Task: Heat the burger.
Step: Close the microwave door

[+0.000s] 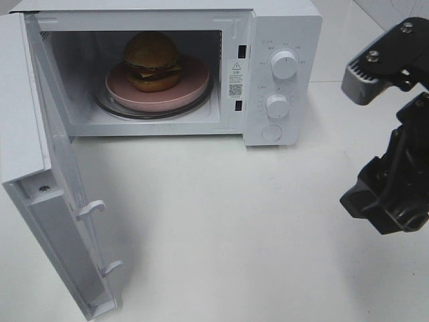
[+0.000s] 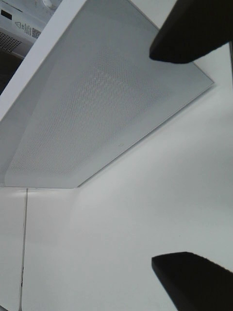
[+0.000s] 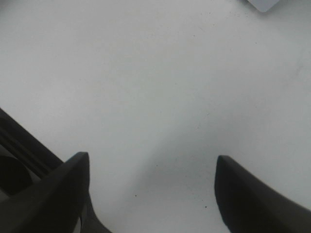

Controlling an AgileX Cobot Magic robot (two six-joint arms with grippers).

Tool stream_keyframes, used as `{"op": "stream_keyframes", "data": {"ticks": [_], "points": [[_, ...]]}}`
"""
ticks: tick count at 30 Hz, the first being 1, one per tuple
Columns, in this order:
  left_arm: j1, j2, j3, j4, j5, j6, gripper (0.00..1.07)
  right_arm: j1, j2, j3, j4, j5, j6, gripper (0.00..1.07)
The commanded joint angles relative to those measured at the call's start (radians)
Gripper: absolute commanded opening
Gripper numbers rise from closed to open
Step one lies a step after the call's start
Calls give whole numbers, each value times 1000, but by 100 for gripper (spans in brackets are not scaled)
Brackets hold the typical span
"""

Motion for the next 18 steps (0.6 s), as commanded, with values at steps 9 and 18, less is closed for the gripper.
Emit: {"op": "stream_keyframes", "data": {"ticks": [9,18], "points": [[1,-18,1,0,4,-2,98,-64,-242,134,7,22,13,69],[1,-18,1,0,4,-2,98,-290,-465,232,59,4,13,69]]}}
